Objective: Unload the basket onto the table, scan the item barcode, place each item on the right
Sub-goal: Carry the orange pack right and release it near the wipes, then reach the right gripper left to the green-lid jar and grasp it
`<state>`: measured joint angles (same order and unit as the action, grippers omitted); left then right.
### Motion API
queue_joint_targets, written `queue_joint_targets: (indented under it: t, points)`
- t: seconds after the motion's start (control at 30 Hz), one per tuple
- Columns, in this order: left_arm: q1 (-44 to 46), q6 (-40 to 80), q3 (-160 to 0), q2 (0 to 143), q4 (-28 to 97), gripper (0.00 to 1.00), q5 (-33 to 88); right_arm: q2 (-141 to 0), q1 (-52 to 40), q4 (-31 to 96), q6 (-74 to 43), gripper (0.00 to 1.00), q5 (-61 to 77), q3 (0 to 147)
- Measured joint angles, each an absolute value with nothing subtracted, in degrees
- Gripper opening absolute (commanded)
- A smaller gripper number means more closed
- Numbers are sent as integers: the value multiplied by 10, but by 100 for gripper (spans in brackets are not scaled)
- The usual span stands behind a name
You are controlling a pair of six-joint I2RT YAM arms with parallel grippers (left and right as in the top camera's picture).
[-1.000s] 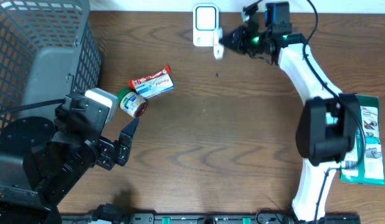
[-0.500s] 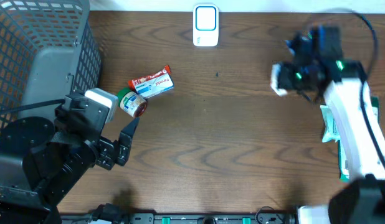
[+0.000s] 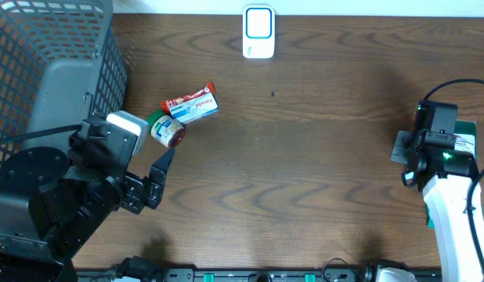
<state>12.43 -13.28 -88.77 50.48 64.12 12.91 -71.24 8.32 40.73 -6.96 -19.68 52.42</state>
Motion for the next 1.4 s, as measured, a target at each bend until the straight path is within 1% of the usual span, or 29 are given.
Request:
queue_joint_targets:
  t: [0.17,0.2,0.23,0.27,0.33,0.4,0.47,0.53,0.57,0.6,0.67,0.77,0.83,0.93,1.0,1.07,1.17,1.23,1.3,1.4]
  points:
    - [124,-133,-888,505,641,86,129,-756,97,347,-52,1,-222,518]
    - [124,-133,-888,505,641,86,129,-765,98,339,-47,5,-224,518]
    - [124,-133,-888,505,641,86,129,-771,98,335,-44,24,-226,517]
    - [124,-133,-888,505,641,86,129,-779,99,330,-40,38,-227,517]
    - [124,-133,-888,505,641,86,129,-792,100,327,-33,52,-228,517]
    - [124,-133,-888,505,641,86,129,-798,100,327,-27,61,-229,517]
    - [124,-133,-888,505,641,86,129,-797,100,327,-27,63,-229,517]
    - [124,-133,-888,505,641,86,129,-794,100,333,-25,63,-229,517]
    - [124,-133,-888,505,641,86,129,-790,100,340,-25,63,-228,517]
    - [124,-133,-888,505,641,86,129,-780,100,357,-25,59,-217,520]
    - [124,-133,-888,505,641,86,129,-755,98,372,-25,57,-173,536]
    - [124,-133,-888,505,641,86,129,-712,77,356,-18,57,-68,564]
    - [124,-133,-888,505,641,86,129,-686,39,303,13,64,46,578]
    - [124,-133,-888,505,641,86,129,-681,-32,238,58,68,157,585]
    - [124,-133,-888,505,641,86,129,-693,-78,205,76,68,185,585]
    - [124,-133,-888,505,641,86,129,-727,-142,148,98,69,220,585]
    - [124,-133,-888,505,641,86,129,-796,-203,82,113,69,243,587]
    - [124,-133,-888,505,641,86,129,-859,-236,64,117,71,250,601]
    - [124,-133,-888,505,641,86,129,-949,-269,65,120,72,257,652]
    - [124,-133,-888,505,641,86,129,-1028,-287,65,123,74,261,731]
